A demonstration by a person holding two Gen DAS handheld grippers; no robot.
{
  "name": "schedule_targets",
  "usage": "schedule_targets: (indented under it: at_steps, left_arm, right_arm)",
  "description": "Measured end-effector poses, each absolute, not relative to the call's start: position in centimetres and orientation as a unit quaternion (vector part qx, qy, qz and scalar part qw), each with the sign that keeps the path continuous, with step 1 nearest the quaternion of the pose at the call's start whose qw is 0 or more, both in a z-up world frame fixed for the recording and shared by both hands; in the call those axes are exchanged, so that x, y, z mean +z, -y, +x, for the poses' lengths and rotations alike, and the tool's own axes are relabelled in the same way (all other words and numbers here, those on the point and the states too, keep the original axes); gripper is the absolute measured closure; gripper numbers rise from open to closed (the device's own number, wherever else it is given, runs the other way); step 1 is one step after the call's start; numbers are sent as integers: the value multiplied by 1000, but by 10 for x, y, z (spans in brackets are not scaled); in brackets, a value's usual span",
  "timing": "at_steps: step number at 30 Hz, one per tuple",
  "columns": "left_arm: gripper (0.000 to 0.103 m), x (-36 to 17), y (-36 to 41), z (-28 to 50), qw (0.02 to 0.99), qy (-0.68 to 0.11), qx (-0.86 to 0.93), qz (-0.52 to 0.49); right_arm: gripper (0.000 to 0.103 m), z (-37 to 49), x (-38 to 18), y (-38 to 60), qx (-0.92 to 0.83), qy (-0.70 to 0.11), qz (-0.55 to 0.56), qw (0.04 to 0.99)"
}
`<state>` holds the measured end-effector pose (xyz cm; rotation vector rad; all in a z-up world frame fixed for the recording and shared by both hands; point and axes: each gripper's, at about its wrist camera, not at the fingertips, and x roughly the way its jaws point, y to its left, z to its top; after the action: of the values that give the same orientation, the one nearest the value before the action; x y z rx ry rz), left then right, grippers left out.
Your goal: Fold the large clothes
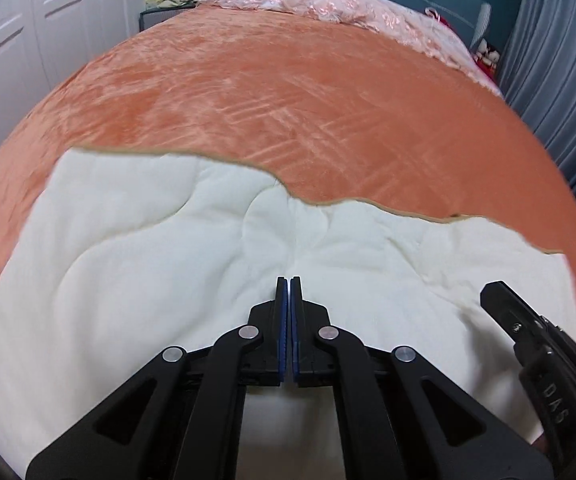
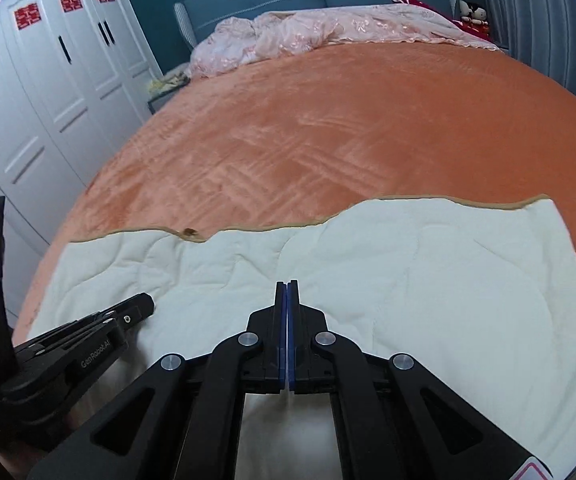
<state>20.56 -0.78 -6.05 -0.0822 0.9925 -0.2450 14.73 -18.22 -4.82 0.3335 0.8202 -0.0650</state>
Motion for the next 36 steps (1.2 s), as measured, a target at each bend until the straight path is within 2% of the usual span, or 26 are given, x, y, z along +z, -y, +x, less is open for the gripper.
schedule_targets:
  at_steps: [8,13,21,31,36]
  left_arm:
    - [102,-68,0,136,873,-468,-128,-54]
    - [102,-87,2,132,877,-461,-127,-43]
    - [103,-101,18,115,911,-398,-108,16]
    - [103,-103,22,116,914,-392,-106,16]
    - [103,-95,23,118,904,-413,-111,21]
  right_arm:
    - [101,89,-66,161,4,-423,169,890]
    - [102,85,-89,147,-1,-432,140,891]
    - [103,80,-106,133,-7,-396,76,915]
    - [103,80,-110,138,-2,-388,85,918]
    - [103,86,-104,137,-4,-411,83,908]
